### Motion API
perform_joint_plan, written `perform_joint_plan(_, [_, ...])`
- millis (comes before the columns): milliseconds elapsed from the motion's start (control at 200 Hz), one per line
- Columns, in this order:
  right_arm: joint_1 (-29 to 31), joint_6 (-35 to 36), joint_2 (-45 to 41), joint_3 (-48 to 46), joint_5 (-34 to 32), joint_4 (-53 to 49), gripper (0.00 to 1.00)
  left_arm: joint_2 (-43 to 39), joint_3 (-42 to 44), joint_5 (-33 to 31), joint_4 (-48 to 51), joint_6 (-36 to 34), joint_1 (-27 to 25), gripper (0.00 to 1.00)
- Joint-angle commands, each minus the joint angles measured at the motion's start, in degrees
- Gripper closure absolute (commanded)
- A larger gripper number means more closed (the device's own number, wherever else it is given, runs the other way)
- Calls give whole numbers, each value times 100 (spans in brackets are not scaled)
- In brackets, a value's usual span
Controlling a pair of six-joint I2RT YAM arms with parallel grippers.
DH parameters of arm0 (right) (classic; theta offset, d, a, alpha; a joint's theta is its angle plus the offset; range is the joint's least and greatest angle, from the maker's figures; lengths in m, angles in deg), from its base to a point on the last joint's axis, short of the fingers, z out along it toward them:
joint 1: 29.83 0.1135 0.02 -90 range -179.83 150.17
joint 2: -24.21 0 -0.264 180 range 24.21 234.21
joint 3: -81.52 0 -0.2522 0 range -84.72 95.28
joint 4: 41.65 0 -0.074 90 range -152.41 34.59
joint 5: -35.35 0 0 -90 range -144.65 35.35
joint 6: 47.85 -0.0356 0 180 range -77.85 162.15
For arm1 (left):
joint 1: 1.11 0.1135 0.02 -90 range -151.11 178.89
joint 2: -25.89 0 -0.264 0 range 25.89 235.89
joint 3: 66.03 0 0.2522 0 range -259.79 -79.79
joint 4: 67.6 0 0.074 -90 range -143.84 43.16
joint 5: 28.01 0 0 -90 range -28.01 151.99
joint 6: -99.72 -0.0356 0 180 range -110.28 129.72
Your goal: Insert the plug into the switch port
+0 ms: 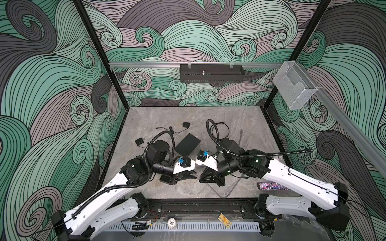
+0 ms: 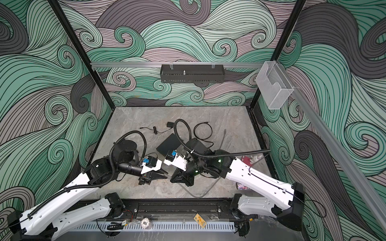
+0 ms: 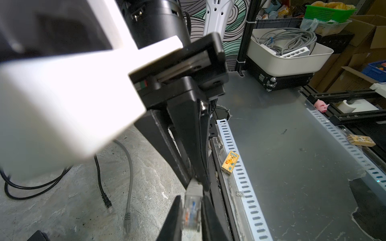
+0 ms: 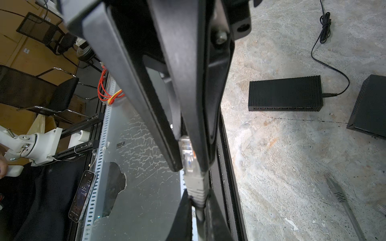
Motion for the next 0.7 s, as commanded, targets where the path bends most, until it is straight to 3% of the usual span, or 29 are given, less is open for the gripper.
perform_joint_plan(0, [-62, -57, -30, 196, -84, 79, 93, 20, -106, 149, 170, -53, -58, 91])
perform_joint_plan(70, [-71, -49, -55, 179, -141, 76, 89, 13, -118, 13, 169, 1, -58, 94])
perform_joint_plan(140, [-62, 2, -124, 142, -335, 84, 66, -13, -126, -244, 109, 180, -58, 96])
perform_joint_plan(200, [-62, 82, -262, 57, -571, 130, 59, -55, -116, -567, -2, 453, -58, 97])
perform_joint_plan(430, [111, 452, -945, -647, -1351, 818, 57, -85, -314, -987, -256, 1300, -49, 98])
perform_joint_plan(696, [125, 592, -1024, -999, -1569, 1412, 55, -51, -485, -575, -389, 1568, -50, 98])
